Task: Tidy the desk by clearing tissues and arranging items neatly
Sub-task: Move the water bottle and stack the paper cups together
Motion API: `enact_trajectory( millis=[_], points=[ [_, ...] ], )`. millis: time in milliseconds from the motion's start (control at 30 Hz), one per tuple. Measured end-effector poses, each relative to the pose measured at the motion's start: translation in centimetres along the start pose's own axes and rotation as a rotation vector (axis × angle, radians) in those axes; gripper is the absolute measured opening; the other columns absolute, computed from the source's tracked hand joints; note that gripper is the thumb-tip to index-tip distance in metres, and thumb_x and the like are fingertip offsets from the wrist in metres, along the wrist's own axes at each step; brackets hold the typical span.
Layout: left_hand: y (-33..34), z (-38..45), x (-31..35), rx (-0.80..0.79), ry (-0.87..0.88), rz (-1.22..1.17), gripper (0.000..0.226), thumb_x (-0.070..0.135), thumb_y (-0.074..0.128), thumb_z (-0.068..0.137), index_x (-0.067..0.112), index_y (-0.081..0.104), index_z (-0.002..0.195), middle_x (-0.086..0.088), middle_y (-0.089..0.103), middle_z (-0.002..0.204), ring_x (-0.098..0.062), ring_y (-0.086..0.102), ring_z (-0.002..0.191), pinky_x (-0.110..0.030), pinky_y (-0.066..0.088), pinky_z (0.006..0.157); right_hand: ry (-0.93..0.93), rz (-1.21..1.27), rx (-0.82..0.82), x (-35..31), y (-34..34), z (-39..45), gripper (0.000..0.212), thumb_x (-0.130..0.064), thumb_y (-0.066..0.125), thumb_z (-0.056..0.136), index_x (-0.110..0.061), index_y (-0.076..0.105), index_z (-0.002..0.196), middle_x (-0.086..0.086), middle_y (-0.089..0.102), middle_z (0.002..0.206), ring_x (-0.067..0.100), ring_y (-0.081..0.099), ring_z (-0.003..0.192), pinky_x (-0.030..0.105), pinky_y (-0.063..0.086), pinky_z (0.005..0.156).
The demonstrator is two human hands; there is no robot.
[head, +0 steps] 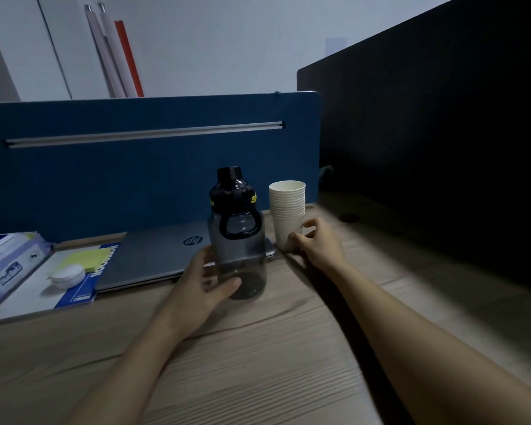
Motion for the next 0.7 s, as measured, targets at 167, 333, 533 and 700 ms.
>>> enact_trajectory(
  millis=[167, 333, 533, 700],
  points=[
    [0.1, 0.0, -0.2, 0.008, -0.006, 0.023, 0.067, 0.053, 0.080, 0.067, 0.058, 0.042, 0.121, 0.023, 0.060, 0.120, 0.014, 0.058, 0.104, -0.002, 0.044, 0.077, 0.012, 0.015, 0.005, -0.3, 1.4, 2.6, 0.040, -0.027, 0.072, 0.083, -0.016, 0.051, 0.115, 0.012, 0.070, 0.104, 0.026, 0.068, 0.093, 0.048, 0.054, 0.088],
    [0.1, 0.1, -0.4, 0.020, -0.010, 0.041, 0.070, 0.062, 0.075, 0.058, 0.051, 0.047, 0.122, 0.026, 0.064, 0.117, 0.013, 0.057, 0.108, -0.008, 0.044, 0.085, 0.003, 0.043, -0.056, -0.5, 2.7, 4.5, 0.049, -0.022, 0.072, 0.082, -0.015, 0.050, 0.125, 0.008, 0.070, 0.102, 0.023, 0.068, 0.093, 0.047, 0.055, 0.089],
    [0.1, 0.0, -0.3, 0.001, -0.023, 0.081, 0.059, 0.042, 0.081, 0.074, 0.048, 0.048, 0.122, 0.031, 0.065, 0.110, 0.015, 0.058, 0.101, 0.003, 0.040, 0.073, -0.060, -0.096, -0.159, -0.8, 3.6, 5.5, 0.055, -0.022, 0.064, 0.080, -0.022, 0.048, 0.133, 0.007, 0.066, 0.123, 0.026, 0.062, 0.112, 0.049, 0.050, 0.096],
    [0.2, 0.0, -0.4, 0.000, -0.029, 0.076, 0.058, 0.033, 0.082, 0.075, 0.043, 0.050, 0.121, 0.024, 0.069, 0.106, 0.013, 0.061, 0.098, 0.002, 0.041, 0.073, -0.090, -0.097, -0.231, -0.6, 3.7, 5.8, 0.051, -0.021, 0.062, 0.082, -0.021, 0.054, 0.133, 0.003, 0.064, 0.130, 0.023, 0.058, 0.120, 0.047, 0.047, 0.102]
  ],
)
Point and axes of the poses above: each hand's wrist, its own z-axis towards the middle knuckle, its own y-axis out of the palm, x = y × z, the point moved 2 cm from there along z, towards the middle knuckle
